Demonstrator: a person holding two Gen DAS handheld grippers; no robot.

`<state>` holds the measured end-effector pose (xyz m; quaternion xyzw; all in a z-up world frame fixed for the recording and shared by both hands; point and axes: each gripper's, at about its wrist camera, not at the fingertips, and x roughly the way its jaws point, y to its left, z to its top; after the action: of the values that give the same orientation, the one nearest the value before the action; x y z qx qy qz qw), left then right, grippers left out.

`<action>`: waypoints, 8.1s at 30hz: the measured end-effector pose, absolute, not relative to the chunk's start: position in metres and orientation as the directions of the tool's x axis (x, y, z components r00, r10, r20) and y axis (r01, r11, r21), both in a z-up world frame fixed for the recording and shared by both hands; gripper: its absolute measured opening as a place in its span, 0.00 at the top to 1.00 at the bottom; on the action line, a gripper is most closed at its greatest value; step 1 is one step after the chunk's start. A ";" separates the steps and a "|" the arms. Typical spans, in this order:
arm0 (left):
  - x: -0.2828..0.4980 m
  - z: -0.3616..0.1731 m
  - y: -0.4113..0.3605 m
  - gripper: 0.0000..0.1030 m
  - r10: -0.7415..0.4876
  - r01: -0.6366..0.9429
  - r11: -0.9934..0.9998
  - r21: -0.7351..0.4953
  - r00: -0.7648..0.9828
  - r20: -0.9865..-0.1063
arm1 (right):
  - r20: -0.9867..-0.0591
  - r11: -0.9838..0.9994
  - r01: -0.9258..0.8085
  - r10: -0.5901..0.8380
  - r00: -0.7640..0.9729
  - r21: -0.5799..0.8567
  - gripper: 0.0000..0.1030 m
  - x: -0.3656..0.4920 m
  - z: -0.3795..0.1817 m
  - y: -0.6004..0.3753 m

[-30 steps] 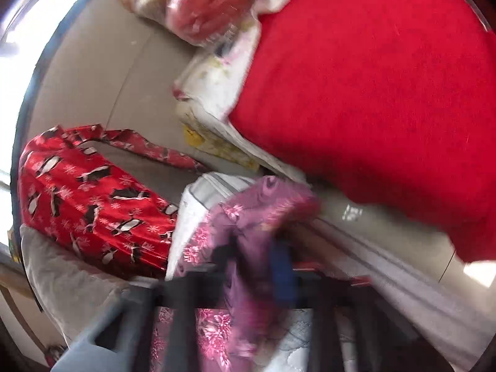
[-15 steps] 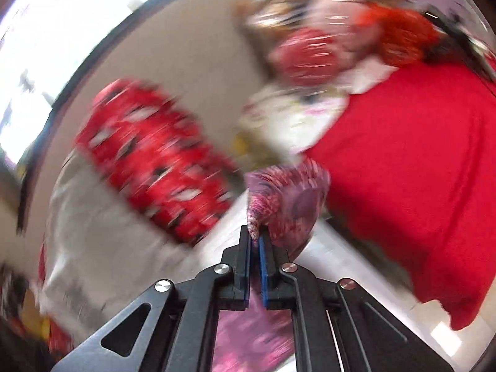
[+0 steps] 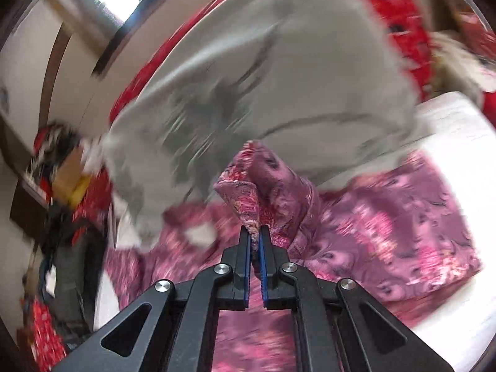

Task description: Fold small clothes

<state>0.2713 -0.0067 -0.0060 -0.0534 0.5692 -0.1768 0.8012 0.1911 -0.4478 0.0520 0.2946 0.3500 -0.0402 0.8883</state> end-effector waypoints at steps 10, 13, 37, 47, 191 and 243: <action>0.272 0.017 0.044 0.34 -0.392 0.237 0.914 -0.329 0.302 -0.869 | -0.727 0.892 0.079 0.308 0.613 0.444 0.90 0.242 0.002 -0.263; 0.268 0.011 0.034 0.34 -0.416 0.242 0.902 -0.359 0.257 -0.872 | -0.798 0.924 0.091 0.268 0.540 0.371 0.83 0.242 -0.025 -0.235; 0.271 0.041 -0.017 0.95 -0.262 0.150 0.965 -0.217 0.443 -0.858 | -0.693 0.689 0.504 -0.004 0.721 0.521 0.54 0.086 0.000 -0.476; 0.270 0.001 -0.020 0.94 -0.220 0.156 0.972 -0.174 0.348 -0.911 | -0.757 0.697 0.505 0.084 0.648 0.509 0.89 0.129 -0.034 -0.482; 0.242 -0.034 0.096 0.79 -0.570 -0.090 0.795 -0.600 0.227 -0.789 | -0.658 0.752 0.354 0.138 0.740 0.556 0.80 0.154 -0.020 -0.419; 0.056 -0.012 0.131 0.63 -0.306 0.187 0.930 -0.317 -0.088 -0.948 | -0.889 0.821 0.409 0.235 0.392 0.398 0.47 -0.091 -0.037 -0.410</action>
<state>0.0563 0.1315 -0.0117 -0.0417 0.7145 -0.1828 0.6741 -0.0912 -0.4098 -0.0369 0.2939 0.5485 -0.0557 0.7808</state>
